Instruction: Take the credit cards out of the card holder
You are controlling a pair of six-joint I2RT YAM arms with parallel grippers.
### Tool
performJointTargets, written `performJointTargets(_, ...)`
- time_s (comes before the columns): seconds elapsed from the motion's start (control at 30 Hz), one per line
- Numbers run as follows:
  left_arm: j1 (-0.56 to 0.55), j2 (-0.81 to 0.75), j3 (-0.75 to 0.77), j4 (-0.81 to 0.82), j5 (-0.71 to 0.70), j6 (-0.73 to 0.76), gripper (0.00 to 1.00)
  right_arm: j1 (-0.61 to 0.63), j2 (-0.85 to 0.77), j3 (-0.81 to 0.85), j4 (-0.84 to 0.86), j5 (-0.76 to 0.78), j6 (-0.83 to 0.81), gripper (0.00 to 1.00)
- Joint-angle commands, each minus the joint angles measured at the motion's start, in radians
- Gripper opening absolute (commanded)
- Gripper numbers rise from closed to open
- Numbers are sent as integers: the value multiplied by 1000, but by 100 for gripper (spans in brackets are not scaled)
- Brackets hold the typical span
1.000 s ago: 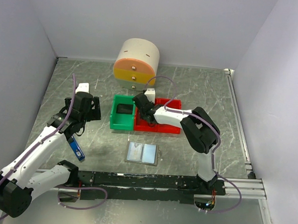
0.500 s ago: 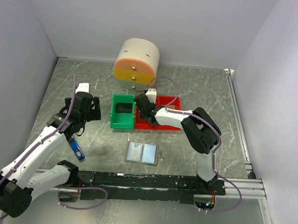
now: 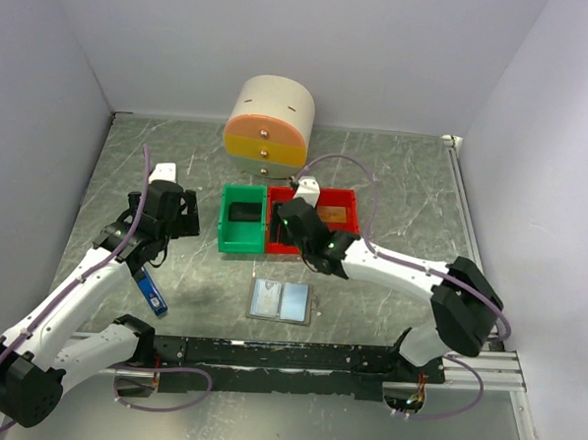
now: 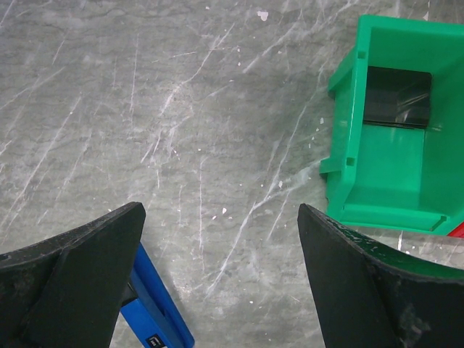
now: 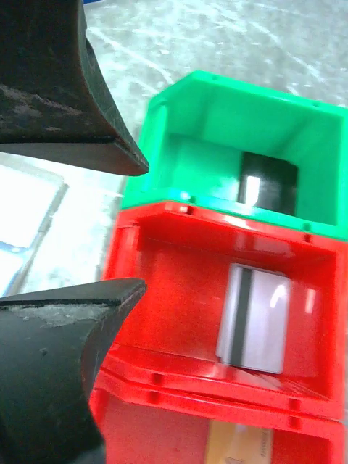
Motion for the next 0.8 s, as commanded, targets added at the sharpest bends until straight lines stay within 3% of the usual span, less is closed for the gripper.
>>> performJointTargets(0.0, 10, -20, 6, 15, -26, 2, 99, 86, -87, -99, -25, 117, 77, 61)
performJointTargets(0.23, 9, -30, 4, 17, -36, 2, 100, 254, -129, -192, -169, 211, 339, 66)
performJointTargets(0.47, 9, -23, 7, 14, -31, 2, 100, 373, -43, -147, -380, 273, 586, 66)
performJointTargets(0.77, 9, -26, 7, 18, -18, 4, 100, 412, 84, -40, -406, 261, 592, 66)
